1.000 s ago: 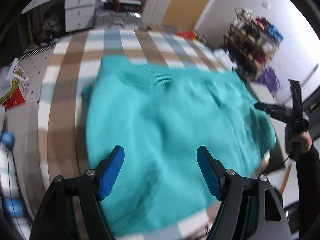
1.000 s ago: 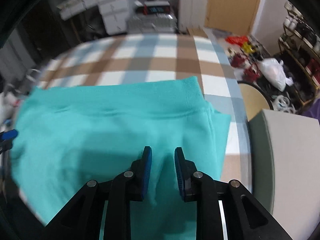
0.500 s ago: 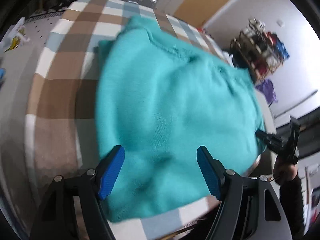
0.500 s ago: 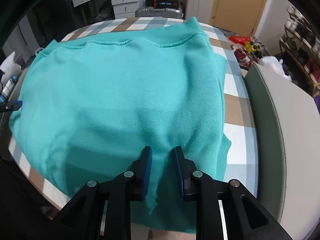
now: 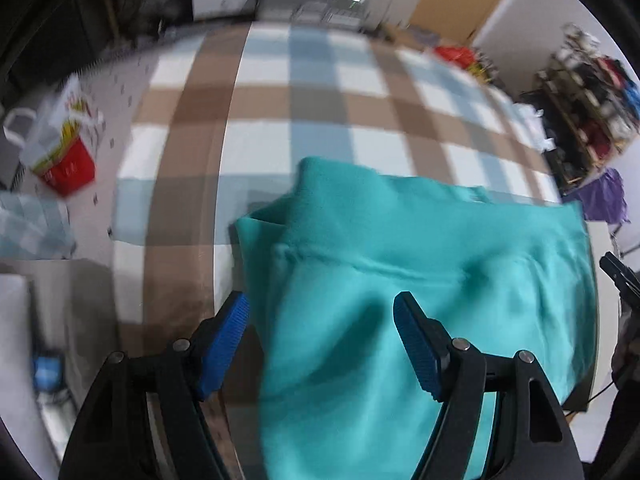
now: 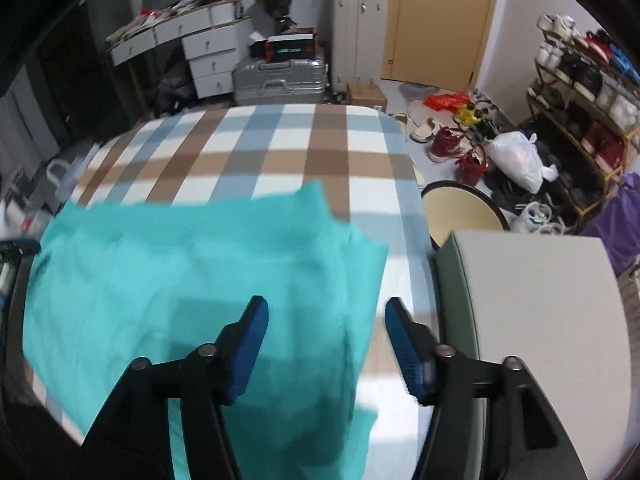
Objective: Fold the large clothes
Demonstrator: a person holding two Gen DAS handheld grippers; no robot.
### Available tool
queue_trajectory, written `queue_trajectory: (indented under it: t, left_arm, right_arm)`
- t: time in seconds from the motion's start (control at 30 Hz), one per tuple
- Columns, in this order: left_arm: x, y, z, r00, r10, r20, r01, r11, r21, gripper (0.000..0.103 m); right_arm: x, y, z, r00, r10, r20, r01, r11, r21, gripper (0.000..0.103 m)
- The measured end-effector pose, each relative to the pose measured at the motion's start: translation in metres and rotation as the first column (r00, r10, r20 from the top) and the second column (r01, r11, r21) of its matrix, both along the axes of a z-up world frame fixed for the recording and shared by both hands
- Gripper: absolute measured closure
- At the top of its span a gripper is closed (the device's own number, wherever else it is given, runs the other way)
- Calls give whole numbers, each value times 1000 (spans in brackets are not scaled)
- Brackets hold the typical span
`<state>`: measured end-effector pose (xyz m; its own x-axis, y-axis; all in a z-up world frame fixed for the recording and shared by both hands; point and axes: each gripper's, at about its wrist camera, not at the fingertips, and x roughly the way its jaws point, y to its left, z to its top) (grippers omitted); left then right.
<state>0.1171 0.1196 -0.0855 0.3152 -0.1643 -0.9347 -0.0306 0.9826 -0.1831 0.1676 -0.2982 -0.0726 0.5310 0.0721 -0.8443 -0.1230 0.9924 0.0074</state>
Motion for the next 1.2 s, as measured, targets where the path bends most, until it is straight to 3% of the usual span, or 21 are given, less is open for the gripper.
queue_trajectory:
  t: [0.1, 0.13, 0.17, 0.2, 0.27, 0.3, 0.43, 0.53, 0.6, 0.67, 0.73, 0.77, 0.87, 0.93, 1.1, 1.17, 1.2]
  left_arm:
    - [13, -3, -19, 998, -32, -58, 28, 997, -68, 36]
    - [13, -2, -22, 998, -37, -49, 31, 994, -104, 47]
    - [13, -1, -23, 998, -51, -46, 44, 988, -149, 67]
    - [13, -1, -22, 997, -57, -49, 48, 986, -160, 73]
    - [9, -3, -15, 995, -84, -44, 77, 986, -151, 88]
    - [8, -3, -10, 996, -87, -35, 81, 985, -154, 91]
    - [3, -11, 30, 987, -141, 83, 150, 982, -117, 93]
    - [13, -14, 43, 982, -127, 139, 141, 986, -92, 93]
    - [29, -23, 29, 982, -139, 132, 140, 990, 1, 92]
    - [43, -28, -2, 986, -149, 76, 144, 987, 66, 91]
    - [52, -15, -37, 994, -103, 25, 102, 994, 32, 88]
    - [53, -7, -47, 996, -86, 39, 86, 996, 3, 83]
    - [52, 6, -49, 997, -53, 62, 57, 996, -72, 80]
    - [51, 12, -45, 998, -42, 50, 45, 997, -70, 77]
    - [25, 16, 0, 997, 15, 75, -19, 999, 47, 74]
    - [7, 10, 18, 996, 0, 87, -15, 985, 169, 74]
    - [-2, 1, 26, 994, -17, 104, -9, 968, 249, 74]
  right_arm:
    - [25, -2, -24, 999, -8, -49, 8, 1000, -9, 43]
    - [33, -2, -33, 997, -9, -78, 8, 1000, -14, 50]
    - [36, -2, -39, 995, 2, -96, -2, 1000, 4, 62]
    - [37, -2, -44, 993, 33, -115, -26, 998, 57, 90]
    - [31, 0, -41, 995, 45, -91, -37, 996, 83, 94]
    - [27, 1, -36, 995, 64, -71, -58, 995, 86, 96]
    - [5, -9, 9, 993, 70, 95, -84, 985, 148, 97]
    - [5, -15, 20, 989, 25, 143, -40, 994, 105, 97]
    - [15, -19, 7, 993, -10, 113, 0, 997, 81, 97]
    - [30, -25, -18, 998, -53, 42, 49, 995, 89, 97]
    - [43, -24, -51, 998, -58, -28, 59, 998, 34, 97]
    - [46, -23, -66, 997, -55, -49, 56, 998, 21, 97]
    - [44, -22, -78, 999, -34, -37, 34, 999, 6, 97]
    - [42, -23, -77, 999, -15, -44, 15, 1000, 0, 97]
    - [36, -24, -55, 998, 0, -65, -2, 1000, -23, 92]
    - [16, -28, -29, 1000, -10, -7, 10, 999, 35, 91]
    - [2, -30, -15, 1000, -4, 29, 2, 997, 71, 85]
